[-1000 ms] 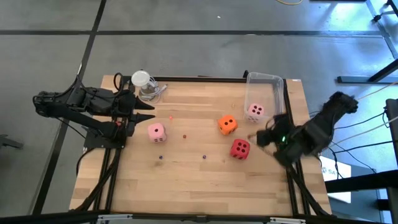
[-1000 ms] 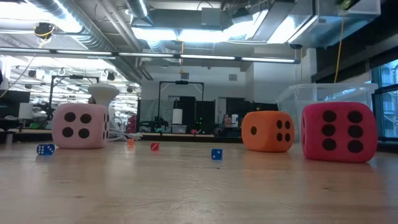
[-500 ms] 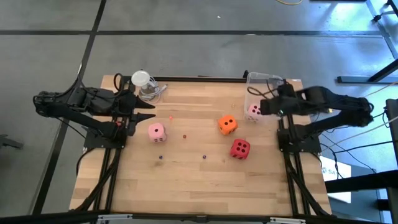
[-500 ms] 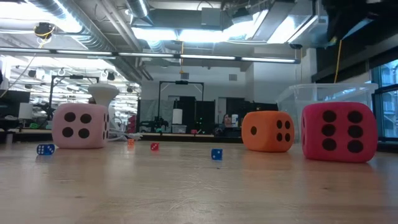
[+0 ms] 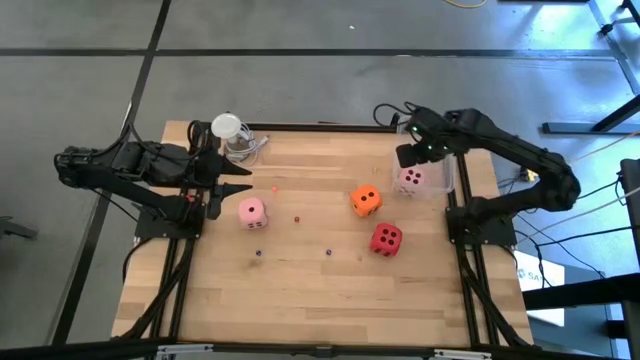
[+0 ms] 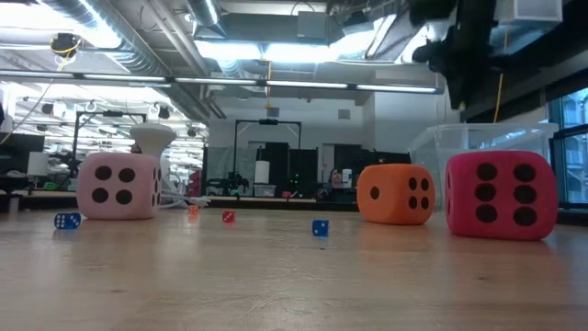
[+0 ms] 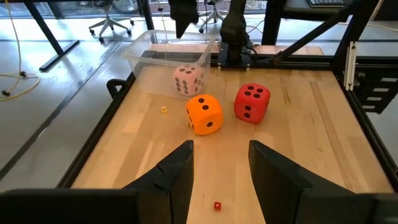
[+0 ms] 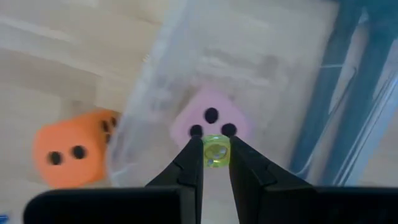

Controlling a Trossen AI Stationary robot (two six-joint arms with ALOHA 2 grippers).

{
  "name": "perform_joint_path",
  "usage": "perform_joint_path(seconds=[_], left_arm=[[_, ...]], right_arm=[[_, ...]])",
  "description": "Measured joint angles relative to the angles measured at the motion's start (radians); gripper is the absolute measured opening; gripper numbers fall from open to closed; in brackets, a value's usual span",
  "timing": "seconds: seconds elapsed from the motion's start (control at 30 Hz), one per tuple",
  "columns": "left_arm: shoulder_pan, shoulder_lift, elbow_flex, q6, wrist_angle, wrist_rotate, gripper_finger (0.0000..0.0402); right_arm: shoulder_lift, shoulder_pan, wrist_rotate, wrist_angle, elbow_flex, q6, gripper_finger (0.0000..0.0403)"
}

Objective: Pick & Place Dice
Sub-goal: Put the small green die into the container

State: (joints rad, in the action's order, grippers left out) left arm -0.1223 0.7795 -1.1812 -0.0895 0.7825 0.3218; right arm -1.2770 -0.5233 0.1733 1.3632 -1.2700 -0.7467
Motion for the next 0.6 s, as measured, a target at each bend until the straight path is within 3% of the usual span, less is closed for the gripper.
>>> perform_joint_path(seconds=[0.23,0.6], left_arm=[[0.000,0.000,0.000,0.000,0.006,0.000,0.0145],[0.000,0.018,0.000,0.000,0.007,-0.010,0.0145]], right_arm=[[-0.018,-0.082,-0.111,-0.101,0.192,0.052,0.0051],[-0.018,-0.085,-0.121,-0.116,0.343,0.040,0.0051]])
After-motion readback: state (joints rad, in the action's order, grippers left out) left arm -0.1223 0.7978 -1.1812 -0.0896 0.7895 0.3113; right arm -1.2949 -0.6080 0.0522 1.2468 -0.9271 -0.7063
